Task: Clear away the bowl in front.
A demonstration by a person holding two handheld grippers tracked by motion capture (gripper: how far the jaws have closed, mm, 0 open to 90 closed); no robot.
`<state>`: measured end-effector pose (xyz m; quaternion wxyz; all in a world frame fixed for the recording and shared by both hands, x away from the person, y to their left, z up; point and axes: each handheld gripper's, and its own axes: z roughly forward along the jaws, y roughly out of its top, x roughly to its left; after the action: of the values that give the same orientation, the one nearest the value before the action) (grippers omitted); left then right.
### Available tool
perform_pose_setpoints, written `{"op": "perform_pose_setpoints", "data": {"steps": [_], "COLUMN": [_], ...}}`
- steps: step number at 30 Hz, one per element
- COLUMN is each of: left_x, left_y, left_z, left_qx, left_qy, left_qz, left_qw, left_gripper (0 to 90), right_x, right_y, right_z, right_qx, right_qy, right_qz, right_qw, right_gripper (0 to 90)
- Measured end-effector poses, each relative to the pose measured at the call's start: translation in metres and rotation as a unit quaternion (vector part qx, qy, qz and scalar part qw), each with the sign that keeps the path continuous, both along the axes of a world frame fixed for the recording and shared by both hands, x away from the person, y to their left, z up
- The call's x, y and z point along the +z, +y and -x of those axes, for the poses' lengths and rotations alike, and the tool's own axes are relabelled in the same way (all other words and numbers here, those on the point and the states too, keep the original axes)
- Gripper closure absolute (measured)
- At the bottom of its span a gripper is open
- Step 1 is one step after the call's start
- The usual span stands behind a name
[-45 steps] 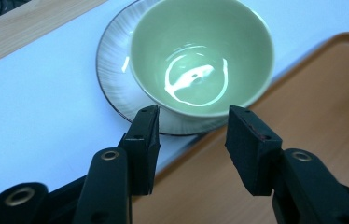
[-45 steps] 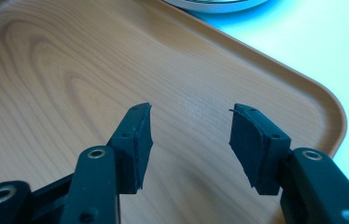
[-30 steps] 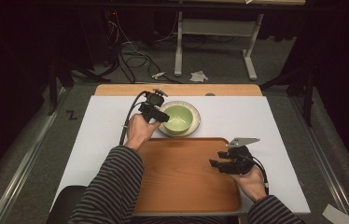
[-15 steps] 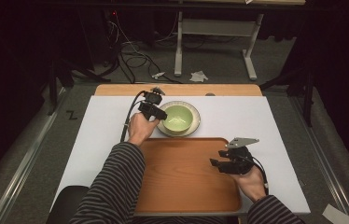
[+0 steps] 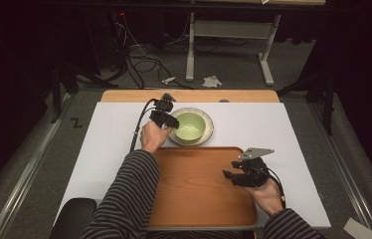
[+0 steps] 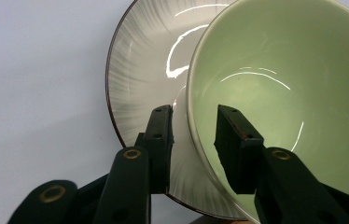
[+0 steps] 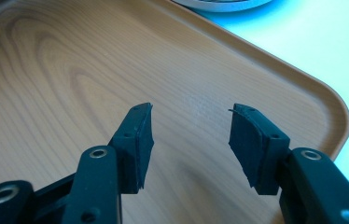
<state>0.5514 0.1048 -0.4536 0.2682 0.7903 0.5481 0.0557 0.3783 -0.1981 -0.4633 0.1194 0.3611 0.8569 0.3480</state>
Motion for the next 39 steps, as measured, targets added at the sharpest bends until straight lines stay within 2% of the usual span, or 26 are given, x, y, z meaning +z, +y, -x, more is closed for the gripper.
{"op": "perform_pose_setpoints", "data": {"steps": [3,5,13,17,20,27,34,39], "left_x": [-0.003,-0.005,-0.007,-0.008,-0.009,-0.01,-0.01,-0.01], "left_y": [-0.001,-0.001,-0.003,-0.003,-0.003,-0.002,-0.002,-0.002], "left_z": [-0.001,-0.002,-0.004,-0.006,-0.008,-0.01,-0.011,-0.012], "left_qx": [-0.007,-0.007,-0.004,0.008,0.017,0.027,0.03,0.036], "left_qy": [0.006,0.01,0.022,0.032,0.036,0.035,0.037,0.037], "left_qz": [-0.005,0.001,0.005,0.008,0.011,0.011,0.013,0.021], "left_qw": [0.9999,0.9999,0.9997,0.9994,0.9991,0.9989,0.9988,0.9984], "left_gripper": [69.2,71.0,75.7,78.1,79.6,81.4,83.0,84.2], "right_x": [0.001,0.002,0.0,0.002,0.003,0.002,-0.002,-0.002], "right_y": [-0.003,-0.004,-0.001,0.002,0.003,0.004,0.016,0.016], "right_z": [-0.001,-0.002,-0.001,0.002,0.003,0.003,0.008,0.009], "right_qx": [-0.006,-0.011,-0.004,-0.001,0.002,0.003,0.027,0.029], "right_qy": [-0.002,0.0,0.003,-0.016,-0.021,-0.025,-0.035,-0.034], "right_qz": [-0.004,-0.007,0.001,0.01,0.009,0.012,0.04,0.039], "right_qw": [1.0,0.9999,1.0,0.9998,0.9997,0.9996,0.9982,0.9982], "right_gripper": [51.3,51.3,51.3,51.7,51.8,51.7,51.7,51.7]}}
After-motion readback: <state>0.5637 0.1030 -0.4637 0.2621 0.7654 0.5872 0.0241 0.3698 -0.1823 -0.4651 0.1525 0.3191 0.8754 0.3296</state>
